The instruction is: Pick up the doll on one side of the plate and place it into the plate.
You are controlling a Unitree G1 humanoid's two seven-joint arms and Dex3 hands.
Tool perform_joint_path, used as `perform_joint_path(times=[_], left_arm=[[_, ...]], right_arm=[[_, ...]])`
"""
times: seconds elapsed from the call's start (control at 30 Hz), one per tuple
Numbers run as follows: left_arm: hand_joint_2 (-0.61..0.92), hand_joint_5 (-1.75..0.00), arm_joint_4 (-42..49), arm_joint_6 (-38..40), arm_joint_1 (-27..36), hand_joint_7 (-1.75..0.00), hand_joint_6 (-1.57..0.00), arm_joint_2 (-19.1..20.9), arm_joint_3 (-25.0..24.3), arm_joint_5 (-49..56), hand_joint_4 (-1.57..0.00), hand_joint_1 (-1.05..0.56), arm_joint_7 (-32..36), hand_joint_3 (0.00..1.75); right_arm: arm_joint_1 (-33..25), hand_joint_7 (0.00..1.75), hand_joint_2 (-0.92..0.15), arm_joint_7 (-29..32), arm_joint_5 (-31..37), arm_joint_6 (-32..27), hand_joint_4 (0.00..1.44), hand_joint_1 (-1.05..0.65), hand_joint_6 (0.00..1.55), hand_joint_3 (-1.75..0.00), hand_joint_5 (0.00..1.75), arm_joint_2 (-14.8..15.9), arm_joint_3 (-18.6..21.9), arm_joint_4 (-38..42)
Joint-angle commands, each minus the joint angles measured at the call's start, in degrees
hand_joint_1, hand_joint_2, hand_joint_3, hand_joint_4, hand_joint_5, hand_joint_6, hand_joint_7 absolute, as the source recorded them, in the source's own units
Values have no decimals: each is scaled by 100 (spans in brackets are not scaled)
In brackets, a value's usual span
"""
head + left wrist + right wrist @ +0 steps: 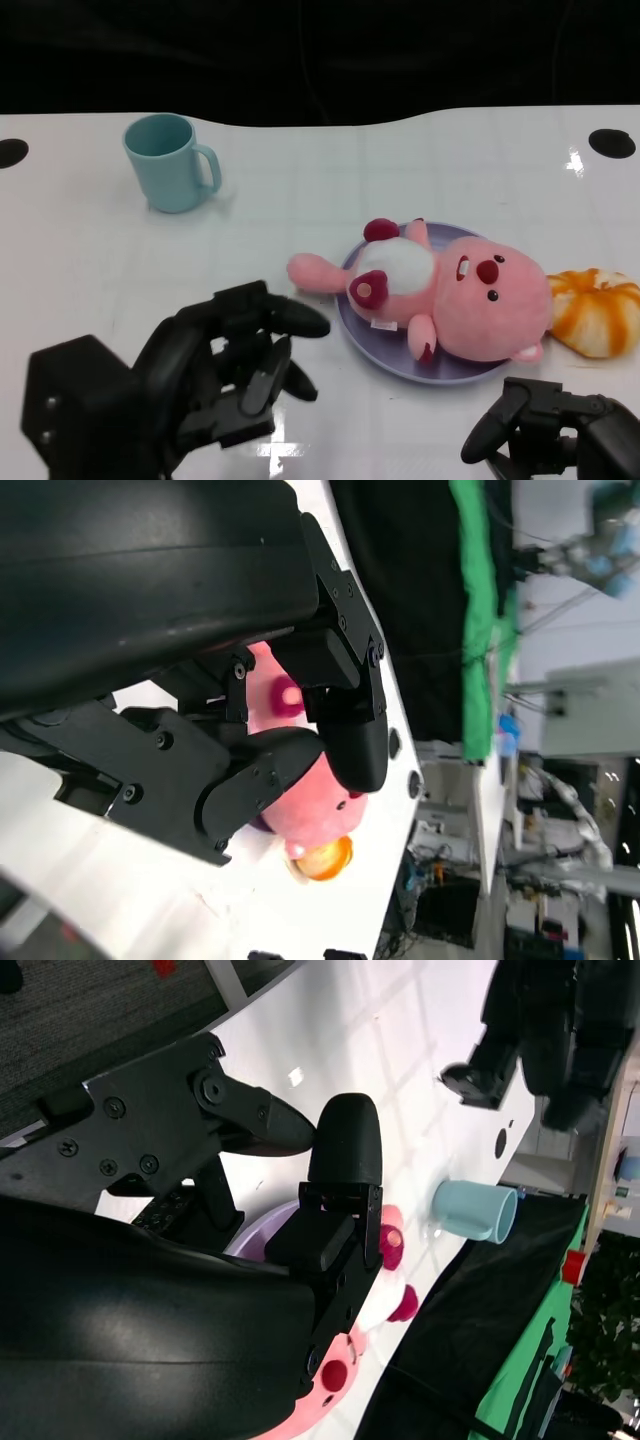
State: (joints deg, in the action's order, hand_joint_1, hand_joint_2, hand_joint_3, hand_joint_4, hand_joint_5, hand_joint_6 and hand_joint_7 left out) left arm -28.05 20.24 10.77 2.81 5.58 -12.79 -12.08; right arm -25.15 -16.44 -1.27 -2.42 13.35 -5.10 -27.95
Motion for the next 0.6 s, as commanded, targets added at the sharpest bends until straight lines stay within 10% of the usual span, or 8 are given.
perform_joint_path(times=[0.03,0.6], left_arm=[[48,-164,-526,631,246,-127,-80,86,-229,-351,-79,-12,133,136],[48,-175,-543,1715,597,-169,-73,171,-833,-1483,-85,-11,74,136]], right_arm=[[-84,135,-56,58,13,-225,84,-44,76,-110,158,9,-26,-311],[-211,144,-56,44,-97,-809,68,-12,62,-119,168,92,134,-1027]])
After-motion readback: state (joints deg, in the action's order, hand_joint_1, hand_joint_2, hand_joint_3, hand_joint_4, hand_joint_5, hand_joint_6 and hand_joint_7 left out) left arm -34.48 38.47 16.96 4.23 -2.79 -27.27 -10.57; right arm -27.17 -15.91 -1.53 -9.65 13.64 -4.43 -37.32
